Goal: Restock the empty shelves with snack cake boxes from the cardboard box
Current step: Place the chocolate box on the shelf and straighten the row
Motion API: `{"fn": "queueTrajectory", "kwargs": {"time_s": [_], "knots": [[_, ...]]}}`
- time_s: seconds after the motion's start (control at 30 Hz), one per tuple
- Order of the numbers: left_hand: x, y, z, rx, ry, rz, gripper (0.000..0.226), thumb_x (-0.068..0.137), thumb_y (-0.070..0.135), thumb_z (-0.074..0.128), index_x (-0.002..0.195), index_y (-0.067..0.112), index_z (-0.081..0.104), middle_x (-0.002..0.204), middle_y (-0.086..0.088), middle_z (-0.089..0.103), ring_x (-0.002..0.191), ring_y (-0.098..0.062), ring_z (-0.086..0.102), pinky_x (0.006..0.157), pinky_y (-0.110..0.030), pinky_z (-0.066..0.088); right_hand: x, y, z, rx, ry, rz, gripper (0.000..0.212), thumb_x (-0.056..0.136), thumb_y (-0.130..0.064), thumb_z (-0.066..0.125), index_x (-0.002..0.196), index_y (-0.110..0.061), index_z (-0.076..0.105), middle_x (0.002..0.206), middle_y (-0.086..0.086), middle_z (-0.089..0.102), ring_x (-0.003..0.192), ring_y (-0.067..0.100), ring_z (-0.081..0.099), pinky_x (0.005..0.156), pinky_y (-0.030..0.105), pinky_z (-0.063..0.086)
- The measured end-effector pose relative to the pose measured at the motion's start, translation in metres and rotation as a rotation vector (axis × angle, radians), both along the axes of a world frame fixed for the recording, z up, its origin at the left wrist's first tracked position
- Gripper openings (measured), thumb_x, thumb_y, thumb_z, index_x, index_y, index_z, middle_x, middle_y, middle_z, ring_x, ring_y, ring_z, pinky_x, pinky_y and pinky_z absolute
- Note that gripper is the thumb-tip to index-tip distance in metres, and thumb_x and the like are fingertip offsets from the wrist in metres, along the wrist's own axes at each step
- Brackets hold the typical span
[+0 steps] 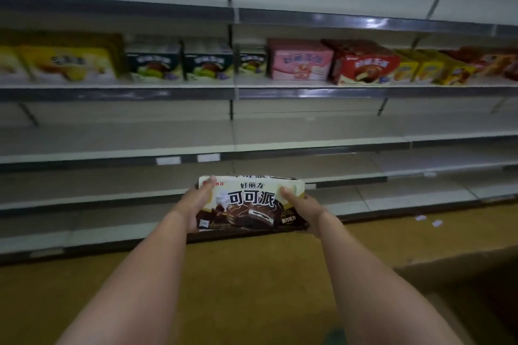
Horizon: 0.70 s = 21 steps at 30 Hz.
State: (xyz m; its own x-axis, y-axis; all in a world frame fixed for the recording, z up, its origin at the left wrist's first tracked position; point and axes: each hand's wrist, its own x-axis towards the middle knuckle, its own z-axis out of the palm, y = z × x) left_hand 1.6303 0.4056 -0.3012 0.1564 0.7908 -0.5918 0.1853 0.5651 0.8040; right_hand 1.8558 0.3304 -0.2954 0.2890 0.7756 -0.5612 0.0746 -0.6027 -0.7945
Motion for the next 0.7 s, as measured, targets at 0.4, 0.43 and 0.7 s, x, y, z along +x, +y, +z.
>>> {"fn": "queueTrajectory", "kwargs": {"time_s": [0.4,0.43,0.7], "knots": [[-0.192,-0.032,-0.014,0.036,0.040,0.600,0.098,0.084,0.056,0.061,0.153,0.014,0.004,0.159,-0.011,0.015,0.143,-0.037,0.021,0.112,-0.054,0.023,-0.196,0.074,-0.017,-0.110,-0.168,0.488,0.064,0.078,-0.034,0.077,0.130,-0.009,0.048,0.127,0.009,0.060,0.118,0.025,0.055,0.104,0.043,0.042],[-0.203,-0.032,-0.014,0.044,0.027,0.634,0.098,0.084,0.056,0.061,0.152,0.015,0.004,0.159,-0.011,0.015,0.143,-0.037,0.021,0.112,-0.054,0.023,-0.208,0.081,-0.019,-0.100,-0.180,0.510,0.056,0.081,-0.031,0.075,0.126,-0.008,0.051,0.125,0.010,0.061,0.116,0.025,0.056,0.102,0.040,0.043],[-0.279,-0.007,-0.010,0.142,0.027,0.778,0.091,0.088,0.037,0.066,0.151,0.009,0.006,0.148,-0.010,0.033,0.127,-0.028,0.041,0.095,-0.042,0.041,-0.302,0.148,-0.033,-0.053,-0.185,0.637,0.038,0.078,-0.031,0.078,0.104,-0.010,0.059,0.116,0.009,0.064,0.102,0.024,0.061,0.086,0.034,0.048]]}}
